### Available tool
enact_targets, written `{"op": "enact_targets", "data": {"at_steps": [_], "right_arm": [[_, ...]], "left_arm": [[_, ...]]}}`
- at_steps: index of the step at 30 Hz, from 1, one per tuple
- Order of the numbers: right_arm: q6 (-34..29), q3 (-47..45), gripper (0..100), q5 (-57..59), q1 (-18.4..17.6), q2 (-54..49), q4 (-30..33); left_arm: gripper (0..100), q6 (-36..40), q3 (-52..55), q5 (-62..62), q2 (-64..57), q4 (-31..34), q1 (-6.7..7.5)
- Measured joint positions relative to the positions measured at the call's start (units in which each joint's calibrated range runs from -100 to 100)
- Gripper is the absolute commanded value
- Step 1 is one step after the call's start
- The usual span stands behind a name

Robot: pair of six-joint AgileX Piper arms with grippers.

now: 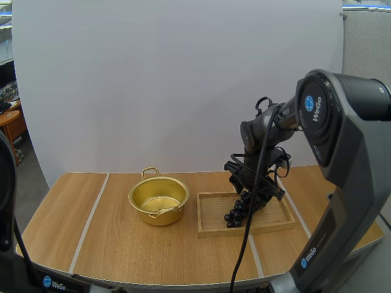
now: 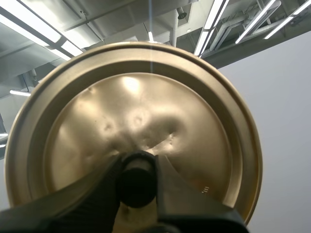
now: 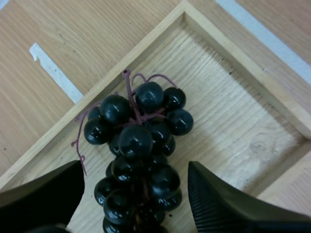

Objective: Open the pot, put the grape inside, and close it

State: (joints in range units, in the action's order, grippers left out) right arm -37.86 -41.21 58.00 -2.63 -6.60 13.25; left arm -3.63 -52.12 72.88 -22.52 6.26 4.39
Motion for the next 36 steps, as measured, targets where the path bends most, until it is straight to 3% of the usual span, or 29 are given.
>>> {"op": "enact_targets", "data": {"at_steps": [8,18,19,20,21,23,36], "right_arm": [[0.0,0.1,100,-7.1,0.0,5.4,0.0],[-0.1,0.4,100,-8.2,0.0,8.3,0.6],[-0.1,0.4,91,-8.2,0.0,8.3,0.6],[-0.1,0.4,70,-8.2,0.0,8.3,0.6],[-0.1,0.4,41,-8.0,0.0,8.3,0.7],[-0.1,0.4,0,-8.2,0.0,8.4,0.9],[4.6,0.5,0,-10.5,0.0,8.5,0.9]], "left_arm": [[0,0.0,0.0,0.0,0.0,0.0,0.0],[0,0.0,0.0,0.0,0.0,0.0,0.0],[0,0.0,0.0,0.0,0.0,0.0,0.0],[0,0.0,0.0,0.0,0.0,0.0,0.0],[0,0.0,0.0,0.0,0.0,0.0,0.0],[0,0.0,0.0,0.0,0.0,0.0,0.0],[0,0.0,0.0,0.0,0.0,0.0,0.0]]}}
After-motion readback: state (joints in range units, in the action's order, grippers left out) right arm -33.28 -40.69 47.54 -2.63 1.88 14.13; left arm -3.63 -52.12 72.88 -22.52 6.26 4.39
